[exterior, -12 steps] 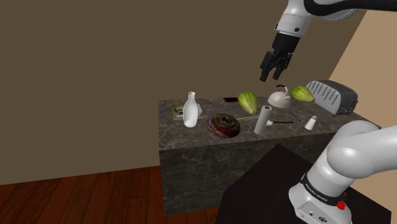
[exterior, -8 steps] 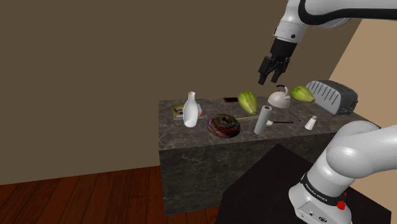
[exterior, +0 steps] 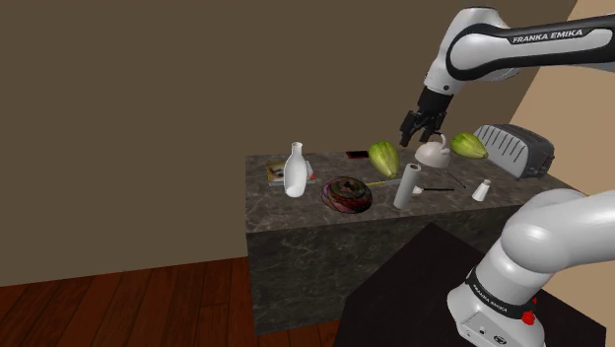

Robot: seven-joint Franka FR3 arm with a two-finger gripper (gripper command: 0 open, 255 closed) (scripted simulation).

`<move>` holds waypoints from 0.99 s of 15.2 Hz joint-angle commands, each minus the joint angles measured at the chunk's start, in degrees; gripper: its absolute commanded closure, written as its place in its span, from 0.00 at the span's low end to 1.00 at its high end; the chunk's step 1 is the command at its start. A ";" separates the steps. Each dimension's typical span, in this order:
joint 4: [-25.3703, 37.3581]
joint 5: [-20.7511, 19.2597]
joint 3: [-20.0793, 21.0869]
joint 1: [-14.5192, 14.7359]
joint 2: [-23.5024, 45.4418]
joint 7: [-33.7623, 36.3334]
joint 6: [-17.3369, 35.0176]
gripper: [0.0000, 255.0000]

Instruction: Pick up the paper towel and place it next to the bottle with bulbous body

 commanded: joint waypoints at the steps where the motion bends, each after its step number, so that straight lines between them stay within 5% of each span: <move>1: -0.97 -1.22 -1.55 -1.28 1.85 -0.94 3.47 0.00; 15: -3.75 -5.04 -12.91 -7.54 21.76 -7.33 30.51 0.00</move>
